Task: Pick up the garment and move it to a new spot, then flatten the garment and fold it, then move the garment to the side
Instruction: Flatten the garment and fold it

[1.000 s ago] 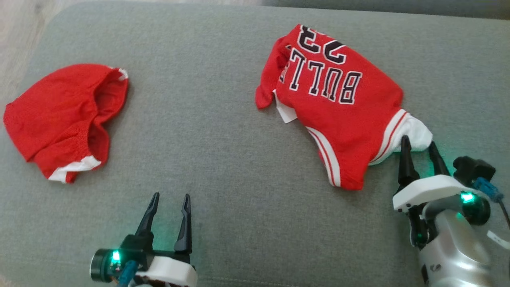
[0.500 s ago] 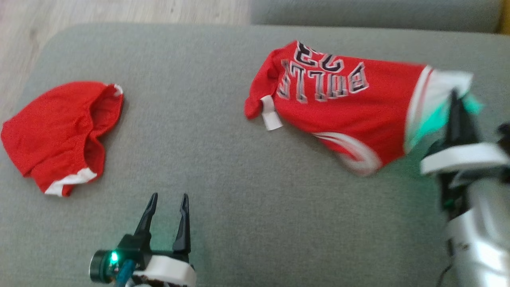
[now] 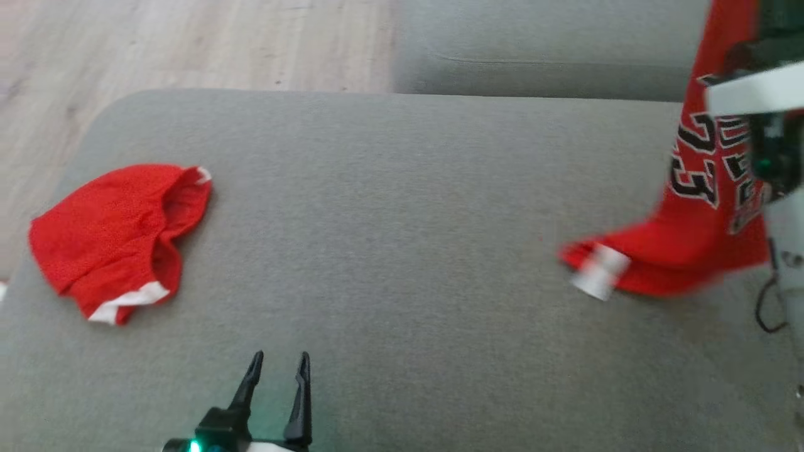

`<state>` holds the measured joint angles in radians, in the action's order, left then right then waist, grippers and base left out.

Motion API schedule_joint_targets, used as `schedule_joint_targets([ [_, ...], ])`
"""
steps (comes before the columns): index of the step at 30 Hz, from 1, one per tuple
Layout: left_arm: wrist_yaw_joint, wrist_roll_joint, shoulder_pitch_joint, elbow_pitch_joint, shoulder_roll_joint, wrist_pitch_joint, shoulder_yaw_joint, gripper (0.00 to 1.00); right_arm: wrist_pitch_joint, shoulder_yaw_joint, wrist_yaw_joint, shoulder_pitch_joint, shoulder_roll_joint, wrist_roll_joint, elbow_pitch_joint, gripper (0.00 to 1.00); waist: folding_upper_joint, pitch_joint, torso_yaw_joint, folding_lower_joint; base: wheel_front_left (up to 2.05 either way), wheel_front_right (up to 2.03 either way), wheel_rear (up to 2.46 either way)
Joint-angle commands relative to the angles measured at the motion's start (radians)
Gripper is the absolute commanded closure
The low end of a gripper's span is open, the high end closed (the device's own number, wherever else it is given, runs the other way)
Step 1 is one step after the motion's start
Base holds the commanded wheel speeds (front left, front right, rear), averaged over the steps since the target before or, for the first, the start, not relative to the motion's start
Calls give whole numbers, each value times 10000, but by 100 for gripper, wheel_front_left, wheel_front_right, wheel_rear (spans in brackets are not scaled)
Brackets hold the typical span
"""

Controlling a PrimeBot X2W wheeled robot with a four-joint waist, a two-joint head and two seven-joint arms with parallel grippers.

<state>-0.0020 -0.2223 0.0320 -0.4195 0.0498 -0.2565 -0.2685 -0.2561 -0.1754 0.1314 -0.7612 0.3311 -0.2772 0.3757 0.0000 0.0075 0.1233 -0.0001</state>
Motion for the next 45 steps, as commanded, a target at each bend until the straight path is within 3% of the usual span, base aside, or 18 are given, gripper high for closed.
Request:
schedule_joint_targets([
  [1,-38,-150,-132,168,5,-53,152,0,-57,-538,-7,-688,28,26,50,100,0,-35,404,1,0,0,0],
  [9,18,-268,20,6,5,-53,-14,0,-57,-1498,-7,-1976,50,-66,528,100,0,-12,1452,1,0,0,0],
  [15,-35,-102,305,-70,5,-53,217,0,-57,-891,-7,-2145,165,-87,462,100,0,-155,1732,1,0,0,0],
  [22,-27,-223,430,59,5,-53,251,0,-57,98,-7,-44,580,-230,72,100,0,118,1322,1,0,0,0],
  [28,-34,-281,78,51,5,-53,70,0,-57,959,-7,2992,887,-98,1586,100,0,604,880,1,0,0,0],
  [29,-35,-272,-9,55,5,-53,42,0,-57,1128,-7,3374,854,-17,2009,77,0,680,825,1,0,0,0],
  [30,-35,-263,-95,55,5,-53,19,0,-57,1411,-7,3643,744,-15,2339,7,0,747,773,1,0,0,0],
  [31,-30,-259,-185,58,5,-53,4,0,-57,1731,-7,3836,658,55,2502,0,0,805,726,1,0,0,0],
  [38,-43,-205,-611,54,5,-53,36,0,-57,3119,-7,4949,-579,1089,1673,0,0,864,291,1,0,0,0],
  [45,-70,-220,-833,76,5,-53,-11,0,-57,2668,-7,5811,-1701,1541,666,0,0,819,-198,1,0,0,0],
])
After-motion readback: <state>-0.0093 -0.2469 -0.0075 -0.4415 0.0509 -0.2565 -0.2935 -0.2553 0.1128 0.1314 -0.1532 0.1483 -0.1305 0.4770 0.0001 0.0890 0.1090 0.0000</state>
